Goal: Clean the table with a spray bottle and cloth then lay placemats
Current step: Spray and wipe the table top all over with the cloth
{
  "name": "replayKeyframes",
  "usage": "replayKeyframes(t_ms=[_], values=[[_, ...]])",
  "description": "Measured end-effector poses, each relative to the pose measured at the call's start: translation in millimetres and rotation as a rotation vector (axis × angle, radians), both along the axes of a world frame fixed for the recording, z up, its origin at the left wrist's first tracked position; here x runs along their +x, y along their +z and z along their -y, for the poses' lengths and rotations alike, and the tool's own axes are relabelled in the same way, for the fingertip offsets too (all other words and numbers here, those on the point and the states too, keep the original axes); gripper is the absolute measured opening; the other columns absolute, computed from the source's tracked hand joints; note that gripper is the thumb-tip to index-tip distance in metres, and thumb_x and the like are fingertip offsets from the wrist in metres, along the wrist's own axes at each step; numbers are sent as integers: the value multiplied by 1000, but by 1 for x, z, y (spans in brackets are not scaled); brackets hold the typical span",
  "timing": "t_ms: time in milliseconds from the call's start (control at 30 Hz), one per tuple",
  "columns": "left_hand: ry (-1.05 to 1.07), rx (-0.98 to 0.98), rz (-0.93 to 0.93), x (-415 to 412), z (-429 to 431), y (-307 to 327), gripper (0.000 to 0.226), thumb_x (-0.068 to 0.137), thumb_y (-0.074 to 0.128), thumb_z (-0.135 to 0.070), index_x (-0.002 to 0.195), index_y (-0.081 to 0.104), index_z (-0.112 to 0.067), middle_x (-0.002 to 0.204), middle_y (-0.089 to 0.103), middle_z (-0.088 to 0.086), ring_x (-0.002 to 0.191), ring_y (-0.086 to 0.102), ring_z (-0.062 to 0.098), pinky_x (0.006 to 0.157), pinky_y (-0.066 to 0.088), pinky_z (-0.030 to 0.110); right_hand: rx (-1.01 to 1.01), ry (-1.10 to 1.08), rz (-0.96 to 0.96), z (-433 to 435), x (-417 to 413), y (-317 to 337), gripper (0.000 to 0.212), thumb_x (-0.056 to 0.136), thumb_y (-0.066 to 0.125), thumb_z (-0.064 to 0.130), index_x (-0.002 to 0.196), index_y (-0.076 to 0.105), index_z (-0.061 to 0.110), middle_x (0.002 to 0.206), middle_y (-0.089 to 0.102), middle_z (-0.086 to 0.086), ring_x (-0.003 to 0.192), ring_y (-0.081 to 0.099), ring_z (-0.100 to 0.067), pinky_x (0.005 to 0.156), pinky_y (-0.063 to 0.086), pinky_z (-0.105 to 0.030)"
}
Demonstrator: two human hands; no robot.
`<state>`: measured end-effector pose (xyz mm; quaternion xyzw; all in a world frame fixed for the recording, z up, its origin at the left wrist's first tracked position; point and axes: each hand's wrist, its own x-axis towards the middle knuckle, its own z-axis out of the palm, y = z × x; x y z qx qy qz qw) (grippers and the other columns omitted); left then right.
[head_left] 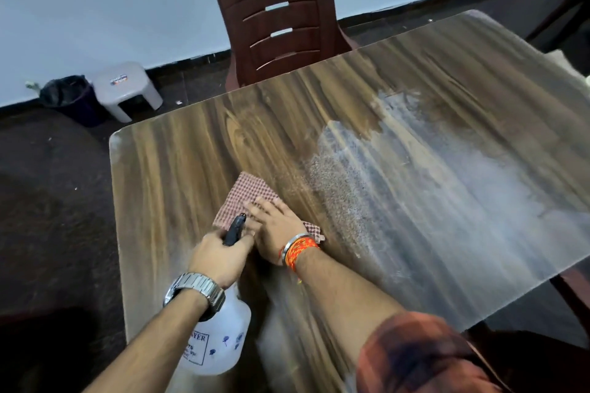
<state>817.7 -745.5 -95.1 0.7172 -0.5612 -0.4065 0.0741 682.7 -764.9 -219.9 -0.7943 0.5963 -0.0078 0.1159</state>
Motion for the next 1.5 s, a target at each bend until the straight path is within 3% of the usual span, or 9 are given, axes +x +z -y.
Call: replayKeyframes(t_ms=[100, 433, 500, 600, 700, 1133, 1233, 1400, 1500], values=[[-1, 7, -21, -26, 19, 1, 36, 62, 58, -51, 74, 64, -18, 67, 68, 7, 70, 71, 35, 70, 56, 42, -5, -225, -25, 36, -53, 2, 60, 92, 38, 36, 149, 20, 35, 158, 17, 7, 145, 13, -19, 116, 5, -43], [69, -38, -78, -85, 64, -7, 25, 83, 62, -30, 84, 67, -6, 59, 67, 8, 50, 61, 24, 55, 40, 28, 13, -913, 0, 83, -234, -5, 58, 92, 33, 39, 149, 22, 32, 159, 16, 2, 145, 11, -28, 116, 3, -48], [66, -46, -75, -93, 66, -7, 26, 83, 63, -29, 86, 68, -4, 63, 67, 9, 48, 59, 22, 54, 39, 27, -21, -853, -23, 87, -211, 0, 58, 91, 32, 40, 148, 26, 30, 157, 21, 0, 143, 16, -31, 114, 6, -49], [24, -55, -60, -110, 67, -7, 23, 85, 62, -29, 87, 66, -6, 67, 67, 10, 54, 58, 24, 55, 38, 28, -99, -407, -30, 83, -160, 1, 59, 88, 33, 38, 146, 31, 31, 155, 29, 1, 141, 22, -30, 113, 10, -47], [9, -50, -38, -129, 68, -8, 23, 84, 63, -30, 85, 65, -7, 64, 65, 7, 54, 56, 24, 54, 38, 28, 2, -156, -55, 82, -145, 1, 58, 94, 37, 38, 148, 19, 37, 158, 15, 10, 145, 12, -22, 115, 5, -45], [-61, -11, -73, -158, 72, -16, 18, 82, 66, -24, 75, 61, -8, 50, 55, 2, 40, 50, 16, 51, 37, 28, 133, -1123, 27, 108, -390, 9, 61, 92, 25, 39, 150, 10, 35, 160, 1, 8, 146, -2, -29, 115, -3, -52], [-64, -9, -53, -160, 72, -19, 19, 81, 66, -24, 76, 61, -7, 48, 55, 0, 39, 50, 16, 53, 38, 28, 88, -960, -12, 128, -359, 14, 59, 93, 26, 44, 150, 14, 35, 160, 7, 7, 145, 5, -31, 115, -1, -51], [-95, -13, -39, -173, 66, -20, 20, 81, 67, -24, 80, 62, -4, 50, 57, 1, 42, 55, 19, 53, 40, 30, 60, -314, -28, 144, -266, 15, 53, 96, 25, 44, 148, 20, 39, 158, 16, 12, 145, 12, -22, 116, 5, -47], [-106, -23, -52, -174, 62, -19, 18, 81, 66, -21, 78, 61, -4, 48, 56, 0, 40, 55, 18, 53, 41, 31, -3, -382, -66, 136, -292, 16, 52, 96, 25, 39, 148, 23, 34, 157, 19, 11, 144, 16, -17, 115, 10, -45]])
